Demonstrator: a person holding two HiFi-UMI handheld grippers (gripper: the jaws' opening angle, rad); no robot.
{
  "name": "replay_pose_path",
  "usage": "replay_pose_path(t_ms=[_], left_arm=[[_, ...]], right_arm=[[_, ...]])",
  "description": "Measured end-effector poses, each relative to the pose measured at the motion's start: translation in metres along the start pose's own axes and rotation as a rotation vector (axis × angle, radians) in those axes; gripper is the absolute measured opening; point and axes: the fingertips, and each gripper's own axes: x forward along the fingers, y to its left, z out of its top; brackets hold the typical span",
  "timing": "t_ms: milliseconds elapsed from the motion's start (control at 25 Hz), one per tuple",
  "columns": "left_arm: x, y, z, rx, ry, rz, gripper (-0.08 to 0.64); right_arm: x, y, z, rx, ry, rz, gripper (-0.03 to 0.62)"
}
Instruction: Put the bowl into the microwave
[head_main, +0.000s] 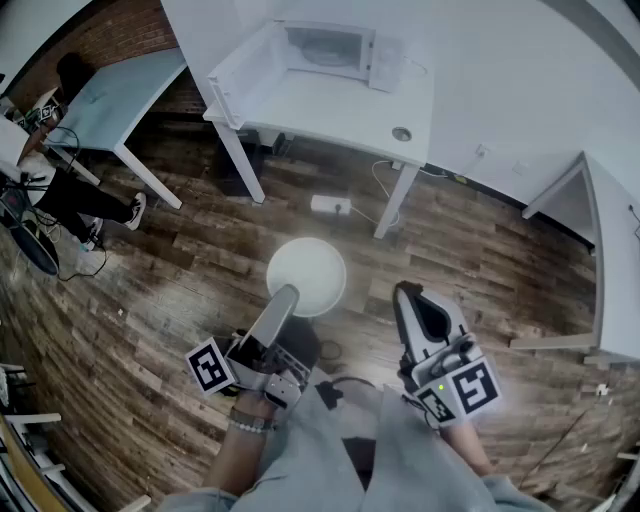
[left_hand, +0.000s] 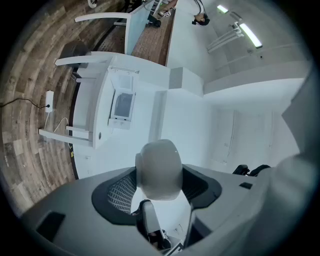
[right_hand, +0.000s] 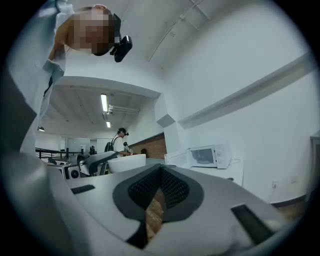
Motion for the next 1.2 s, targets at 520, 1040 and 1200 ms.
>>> replay_pose_path(t_ms=[520, 1040, 1200], left_arm=[[0.0, -0.006, -0.009, 0.021, -0.01, -0.003, 0.257], [-0.003, -0.009, -0.016, 0.036, -0.03, -0.015, 0.256], [-0.004, -0.008, -0.009, 0.037, -0.039, -0.013, 0.256]], right_arm=[[-0.011, -0.004, 0.001, 0.003, -0.002, 0.002, 0.003], [-0.024, -0.014, -0.004, 0.009, -0.003, -0.023, 0.003], [-0.019, -0.012, -0.006, 0.002, 0.006, -0.017, 0.003]])
